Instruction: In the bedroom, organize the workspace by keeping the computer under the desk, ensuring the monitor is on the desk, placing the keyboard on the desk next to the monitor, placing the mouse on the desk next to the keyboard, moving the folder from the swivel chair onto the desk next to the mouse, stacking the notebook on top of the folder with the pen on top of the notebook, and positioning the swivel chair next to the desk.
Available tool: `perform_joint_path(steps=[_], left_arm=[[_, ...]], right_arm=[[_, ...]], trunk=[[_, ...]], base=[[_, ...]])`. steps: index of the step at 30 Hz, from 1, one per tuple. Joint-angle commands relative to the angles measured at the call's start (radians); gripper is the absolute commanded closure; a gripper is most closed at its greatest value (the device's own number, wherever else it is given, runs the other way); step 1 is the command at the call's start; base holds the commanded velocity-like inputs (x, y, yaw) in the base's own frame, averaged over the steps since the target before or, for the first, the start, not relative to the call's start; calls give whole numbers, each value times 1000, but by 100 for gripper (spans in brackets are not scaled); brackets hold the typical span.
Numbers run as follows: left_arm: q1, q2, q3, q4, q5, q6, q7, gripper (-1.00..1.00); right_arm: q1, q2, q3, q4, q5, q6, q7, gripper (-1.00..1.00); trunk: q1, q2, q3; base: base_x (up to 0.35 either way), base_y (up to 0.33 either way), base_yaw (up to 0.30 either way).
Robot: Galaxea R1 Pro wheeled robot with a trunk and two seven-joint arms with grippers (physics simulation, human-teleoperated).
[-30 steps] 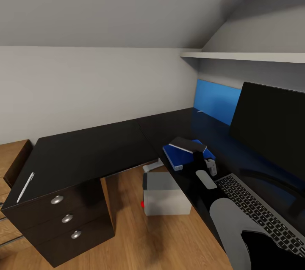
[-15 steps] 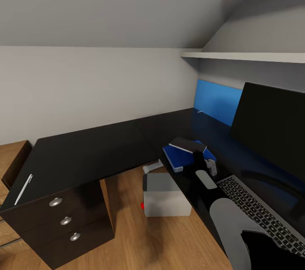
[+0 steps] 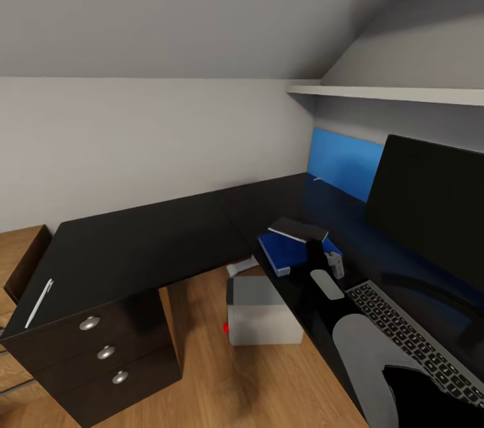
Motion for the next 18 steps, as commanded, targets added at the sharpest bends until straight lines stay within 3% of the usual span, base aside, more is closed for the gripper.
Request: perform_joint_path(steps=[1,4,13,14,18], left_arm=[[0,1,-5,-1,11,-6,7,-100],[0,1,-5,-1,10,-5,7,-100],[0,1,-5,-1,10,-5,7,-100],[0,1,-5,-1,10,-5,7,-100],[0,1,-5,-1,10,-5,7,-100]], right_arm=[[0,1,-2,0,-11,-2,4,100],[0,1,-2,0,-11,-2,4,100],[0,1,-2,0,-11,-2,3,100],[0,1,-2,0,-11,-2,3,-100],[0,-1,-2,0,-10,-1,0,-100]], trunk=[[-4,7,2],[-15,28,12],[-15,28,12],[-15,28,12],[-15,28,12]], base=[[0,0,0],[0,0,0],[0,0,0],[0,0,0],[0,0,0]])
